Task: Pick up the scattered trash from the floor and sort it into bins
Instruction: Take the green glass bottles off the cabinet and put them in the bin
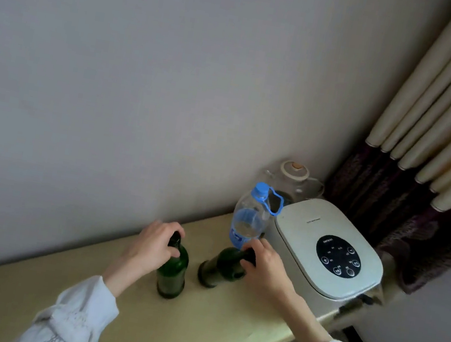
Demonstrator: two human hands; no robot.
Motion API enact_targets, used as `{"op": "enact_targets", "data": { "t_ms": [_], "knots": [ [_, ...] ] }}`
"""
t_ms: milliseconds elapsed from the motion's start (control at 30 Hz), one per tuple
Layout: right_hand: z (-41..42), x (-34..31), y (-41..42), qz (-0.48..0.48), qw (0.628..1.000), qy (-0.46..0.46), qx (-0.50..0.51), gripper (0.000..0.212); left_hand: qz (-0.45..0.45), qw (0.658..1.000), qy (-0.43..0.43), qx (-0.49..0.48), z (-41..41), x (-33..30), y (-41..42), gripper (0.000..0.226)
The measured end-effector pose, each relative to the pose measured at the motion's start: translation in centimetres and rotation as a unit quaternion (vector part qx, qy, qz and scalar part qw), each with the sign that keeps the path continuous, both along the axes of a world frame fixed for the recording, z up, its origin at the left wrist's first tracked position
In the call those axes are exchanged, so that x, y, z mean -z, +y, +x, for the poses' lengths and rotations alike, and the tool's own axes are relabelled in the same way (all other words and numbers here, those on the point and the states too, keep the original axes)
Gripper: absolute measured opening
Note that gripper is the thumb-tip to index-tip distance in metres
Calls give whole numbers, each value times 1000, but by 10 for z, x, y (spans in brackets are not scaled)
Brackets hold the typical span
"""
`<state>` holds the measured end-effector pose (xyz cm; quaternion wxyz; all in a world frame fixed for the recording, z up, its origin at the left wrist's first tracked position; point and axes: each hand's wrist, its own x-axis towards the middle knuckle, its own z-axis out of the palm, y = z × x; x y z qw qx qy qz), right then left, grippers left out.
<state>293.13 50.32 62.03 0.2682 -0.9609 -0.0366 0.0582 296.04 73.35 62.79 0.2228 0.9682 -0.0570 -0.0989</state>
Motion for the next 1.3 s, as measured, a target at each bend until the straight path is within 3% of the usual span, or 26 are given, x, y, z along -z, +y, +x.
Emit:
{"op": "enact_targets", "data": {
  "t_ms": [200, 367, 500, 733, 933, 1067, 1300],
  "knots": [
    [-84, -25, -79, 40, 993, -76, 86, 22, -4, 996, 9, 91, -46, -34, -81, 44],
    [-192, -34, -171, 31, 983, -87, 161, 27, -24, 986, -2, 167, -118, -49, -181, 41],
    [-276, -26, -252, 9, 971, -85, 222, 18, -30, 973, -1, 229, -168, -37, -271, 37],
    [-387, -2, -368, -12, 937, -55, 344, 19, -60, 945, 30, 320, -240, -6, -421, 28],
    [-434, 32, -462, -25, 891, 10, 454, 20, -59, 928, 73, 360, -261, 30, -543, 34],
    [-440, 71, -532, -40, 875, 82, 476, 21, -51, 919, 113, 375, -259, 79, -624, 28],
    [-441, 146, -607, -12, 836, 161, 525, 24, -17, 931, 158, 330, -253, 155, -715, 28]
  ]
}}
